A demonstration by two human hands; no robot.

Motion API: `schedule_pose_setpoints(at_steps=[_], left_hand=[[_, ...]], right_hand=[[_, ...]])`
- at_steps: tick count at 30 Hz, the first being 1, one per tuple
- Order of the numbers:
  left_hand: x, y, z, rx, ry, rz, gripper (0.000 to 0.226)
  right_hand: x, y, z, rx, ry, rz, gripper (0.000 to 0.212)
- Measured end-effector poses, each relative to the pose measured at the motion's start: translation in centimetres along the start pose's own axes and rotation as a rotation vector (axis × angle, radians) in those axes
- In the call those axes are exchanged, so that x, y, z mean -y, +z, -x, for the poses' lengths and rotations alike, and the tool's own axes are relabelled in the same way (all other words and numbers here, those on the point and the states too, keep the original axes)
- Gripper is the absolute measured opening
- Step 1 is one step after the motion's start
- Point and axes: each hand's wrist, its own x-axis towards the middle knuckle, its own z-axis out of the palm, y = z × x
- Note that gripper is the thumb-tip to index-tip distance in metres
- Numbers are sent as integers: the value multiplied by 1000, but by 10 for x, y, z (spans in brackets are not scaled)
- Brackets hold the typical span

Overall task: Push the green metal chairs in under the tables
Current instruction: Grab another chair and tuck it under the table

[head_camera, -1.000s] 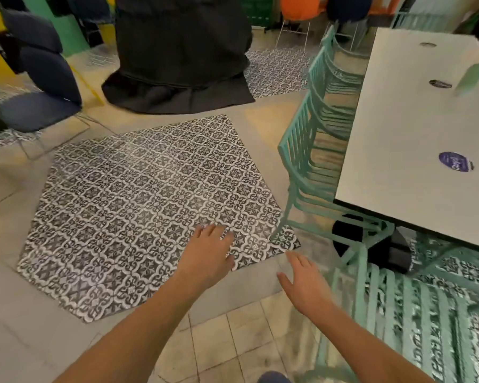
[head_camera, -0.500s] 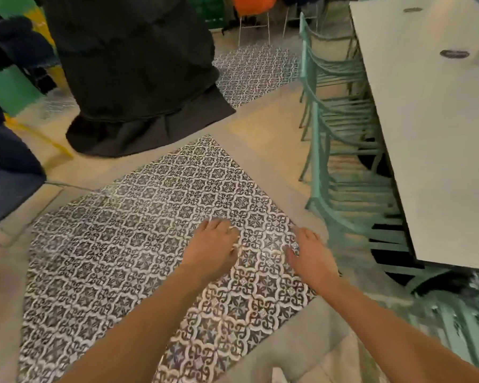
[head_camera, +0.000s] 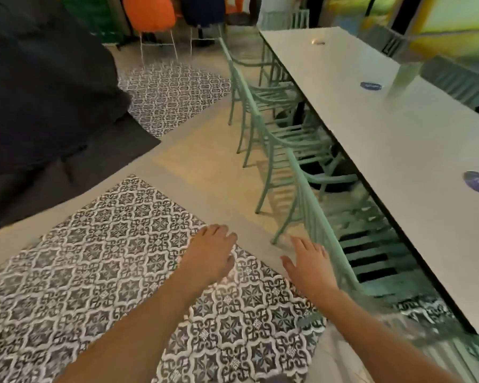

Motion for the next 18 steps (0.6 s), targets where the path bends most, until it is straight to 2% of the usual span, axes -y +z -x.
schedule_pose_setpoints(at_steps=[7,12,18], left_hand=[[32,-24,-148,-26,326,-9,47],[0,-26,-245,-33,552,-102,43],[-39,-45,-331,-33,878,-192,48]], right_hand=[[-12,-10,-69,-79,330,-70,58],[-44,5,-117,-188,503,-132,55],[-49,12,-131,-190,744,-211,60]])
